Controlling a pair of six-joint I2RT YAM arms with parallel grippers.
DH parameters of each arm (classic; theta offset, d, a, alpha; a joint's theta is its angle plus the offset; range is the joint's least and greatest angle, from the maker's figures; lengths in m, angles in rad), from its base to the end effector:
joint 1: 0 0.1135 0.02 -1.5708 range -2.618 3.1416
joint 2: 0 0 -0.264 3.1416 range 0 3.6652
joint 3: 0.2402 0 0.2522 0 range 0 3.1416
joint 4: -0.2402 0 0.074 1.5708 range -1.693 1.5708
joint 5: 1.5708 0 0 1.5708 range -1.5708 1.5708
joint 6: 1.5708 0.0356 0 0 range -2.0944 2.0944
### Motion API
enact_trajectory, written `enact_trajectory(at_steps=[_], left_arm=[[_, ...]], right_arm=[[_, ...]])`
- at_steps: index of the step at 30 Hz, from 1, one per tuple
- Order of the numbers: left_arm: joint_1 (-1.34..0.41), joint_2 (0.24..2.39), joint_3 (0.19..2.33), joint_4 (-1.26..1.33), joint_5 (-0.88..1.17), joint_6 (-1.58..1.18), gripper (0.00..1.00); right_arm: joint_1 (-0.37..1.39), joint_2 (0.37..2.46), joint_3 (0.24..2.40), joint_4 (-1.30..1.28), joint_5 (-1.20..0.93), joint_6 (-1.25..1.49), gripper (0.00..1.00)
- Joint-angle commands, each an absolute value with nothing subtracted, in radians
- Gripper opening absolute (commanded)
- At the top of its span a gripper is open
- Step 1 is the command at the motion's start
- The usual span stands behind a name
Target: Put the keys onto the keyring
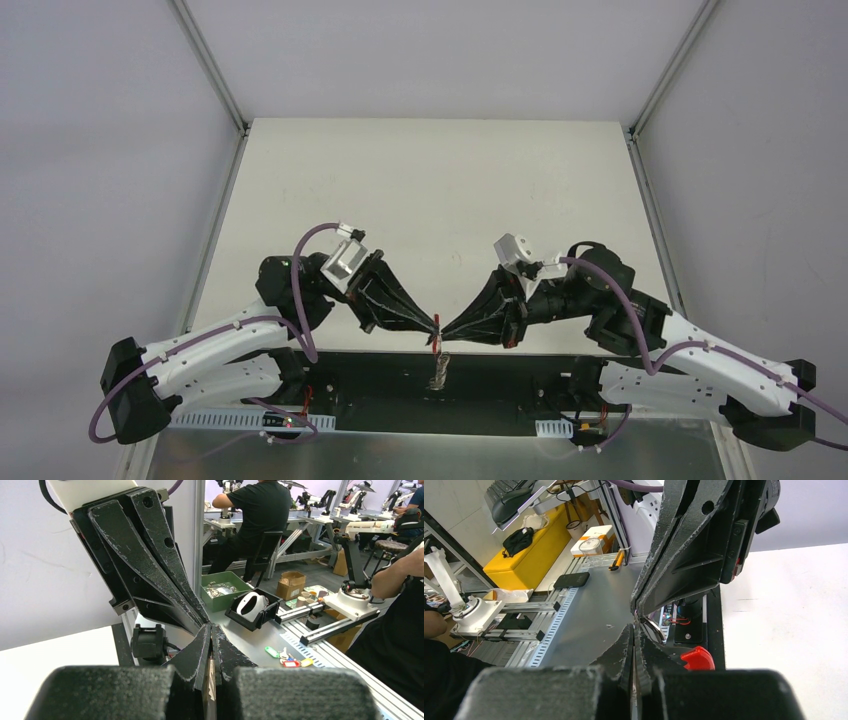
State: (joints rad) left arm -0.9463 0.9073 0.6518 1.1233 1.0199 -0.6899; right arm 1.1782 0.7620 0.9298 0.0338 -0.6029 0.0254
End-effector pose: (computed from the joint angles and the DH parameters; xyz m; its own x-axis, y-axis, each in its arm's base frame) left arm 0.0745 -0.1552 0.3883 -0.1312 -0.3877 -0.9124 0.8599 -0.5025 0.0899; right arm 0.0432 0.1572 0.4165 0.0518 0.1799 -0.9823 -0.9752 -0.2028 -0.0886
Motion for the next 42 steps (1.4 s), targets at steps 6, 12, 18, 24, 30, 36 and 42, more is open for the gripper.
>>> enact_trajectory(at_steps=[6,12,18,24,30,36,42], left_arm=[[-0.967,0.893,0.688,1.205,1.057,-0.701,0.00],[-0.973,0.888,0.687,1.209,1.061,-0.702,0.00],[-0.974,0.889,0.686,1.204,1.061,-0.698,0.00],[-0.975,0.885,0.692,1.115,1.035,-0.655,0.00],[-0.974,0.842,0.685,0.950,0.958,-0.564,0.10],[-0.976,0.802,0.660,0.877,0.901,-0.525,0.19],[-0.975,0.792,0.668,0.798,0.819,-0.488,0.23]], right_arm=[[1.181,0.727,0.940,0.116,-0.588,0.012,0.00],[1.181,0.715,0.937,0.105,-0.568,0.006,0.00],[1.181,0.692,0.928,0.098,-0.523,0.007,0.00],[1.181,0.662,0.905,0.140,-0.476,-0.023,0.00],[1.180,0.630,0.869,0.204,-0.417,-0.037,0.00],[1.181,0.607,0.844,0.235,-0.349,-0.050,0.00],[1.181,0.604,0.822,0.273,-0.311,-0.063,0.00]])
